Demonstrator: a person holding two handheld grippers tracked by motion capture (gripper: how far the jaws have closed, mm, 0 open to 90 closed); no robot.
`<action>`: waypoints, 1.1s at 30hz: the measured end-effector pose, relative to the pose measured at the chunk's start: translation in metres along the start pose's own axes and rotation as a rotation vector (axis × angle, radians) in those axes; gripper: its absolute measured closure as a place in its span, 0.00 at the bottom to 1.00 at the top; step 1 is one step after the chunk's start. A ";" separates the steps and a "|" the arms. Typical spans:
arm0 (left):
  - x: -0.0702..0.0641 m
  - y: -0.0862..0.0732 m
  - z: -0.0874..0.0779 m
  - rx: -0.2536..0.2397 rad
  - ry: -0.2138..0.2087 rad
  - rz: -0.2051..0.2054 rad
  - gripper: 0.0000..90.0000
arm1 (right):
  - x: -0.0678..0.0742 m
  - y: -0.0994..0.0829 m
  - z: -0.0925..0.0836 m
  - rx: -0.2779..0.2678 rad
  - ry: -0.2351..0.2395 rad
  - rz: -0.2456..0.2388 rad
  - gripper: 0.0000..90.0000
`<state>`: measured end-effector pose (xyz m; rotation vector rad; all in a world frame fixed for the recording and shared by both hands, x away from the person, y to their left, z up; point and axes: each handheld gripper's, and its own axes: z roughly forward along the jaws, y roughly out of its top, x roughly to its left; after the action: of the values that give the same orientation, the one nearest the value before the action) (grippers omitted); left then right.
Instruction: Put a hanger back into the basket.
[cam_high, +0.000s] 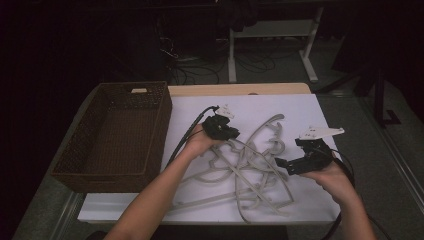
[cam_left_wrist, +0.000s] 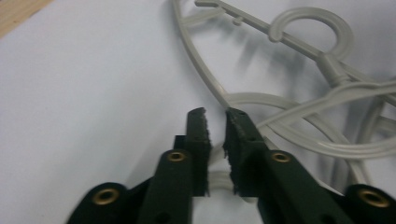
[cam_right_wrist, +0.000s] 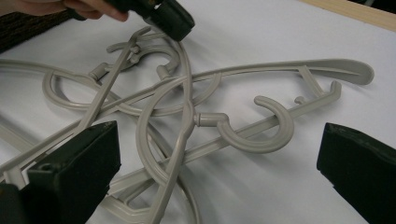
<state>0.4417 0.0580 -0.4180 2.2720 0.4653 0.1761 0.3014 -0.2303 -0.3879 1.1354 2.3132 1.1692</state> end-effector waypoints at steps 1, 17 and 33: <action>0.002 0.001 0.001 0.002 0.001 0.001 0.95 | 0.001 0.000 0.000 0.000 0.001 0.000 0.00; 0.016 -0.002 0.015 0.158 0.057 0.032 1.00 | 0.002 0.000 0.002 0.006 0.008 -0.007 0.00; 0.013 -0.032 -0.015 0.241 0.118 -0.026 1.00 | 0.001 0.001 0.002 0.010 0.003 -0.004 0.00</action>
<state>0.4408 0.0926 -0.4319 2.4985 0.6053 0.2544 0.3021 -0.2279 -0.3886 1.1328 2.3252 1.1600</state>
